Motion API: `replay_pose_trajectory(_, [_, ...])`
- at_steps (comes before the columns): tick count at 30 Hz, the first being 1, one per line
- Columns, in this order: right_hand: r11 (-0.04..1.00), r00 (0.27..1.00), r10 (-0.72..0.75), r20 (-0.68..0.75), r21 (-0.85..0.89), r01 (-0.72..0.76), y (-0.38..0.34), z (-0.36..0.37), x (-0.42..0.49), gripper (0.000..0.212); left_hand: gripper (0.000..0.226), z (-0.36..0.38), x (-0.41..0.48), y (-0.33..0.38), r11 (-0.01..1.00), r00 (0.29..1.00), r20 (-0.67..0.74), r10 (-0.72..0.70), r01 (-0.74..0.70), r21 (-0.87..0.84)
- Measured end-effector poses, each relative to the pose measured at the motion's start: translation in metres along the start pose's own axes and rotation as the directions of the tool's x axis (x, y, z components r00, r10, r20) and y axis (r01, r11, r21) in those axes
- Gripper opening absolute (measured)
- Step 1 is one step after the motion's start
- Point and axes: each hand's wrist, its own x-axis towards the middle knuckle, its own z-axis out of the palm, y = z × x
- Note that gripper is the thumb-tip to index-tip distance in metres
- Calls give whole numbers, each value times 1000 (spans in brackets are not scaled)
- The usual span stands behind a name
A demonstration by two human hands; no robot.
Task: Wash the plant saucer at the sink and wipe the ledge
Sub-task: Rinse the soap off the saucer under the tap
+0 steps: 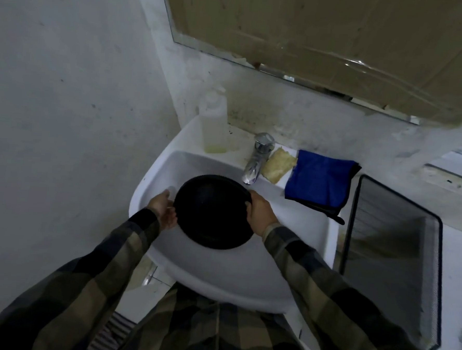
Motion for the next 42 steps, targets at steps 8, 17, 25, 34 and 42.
replay_pose_trajectory(8, [920, 933, 361, -4, 163, -356, 20, -4, 8, 38, 31, 13, -4, -10, 848, 957, 56, 286, -280, 451])
replay_pose_trajectory(17, [865, 871, 483, -84, 196, -461, 42, -14, -16, 39, 42, 36, -7, -27, 909, 976, 182, 117, -179, 376])
replay_pose_trajectory(25, [748, 985, 97, -141, -643, -165, 17, 2, -42, 83, 36, 48, -9, -26, 874, 972, 181, 153, -218, 435])
replay_pose_trajectory(34, [822, 960, 14, 279, -550, 148, -33, 53, -23, 66, 43, 60, -11, -33, 888, 960, 242, 139, -229, 399])
replay_pose_trajectory(42, [758, 783, -34, 621, -495, 425, -19, 10, -59, 99, 49, 44, -10, -32, 898, 964, 238, 117, -205, 389])
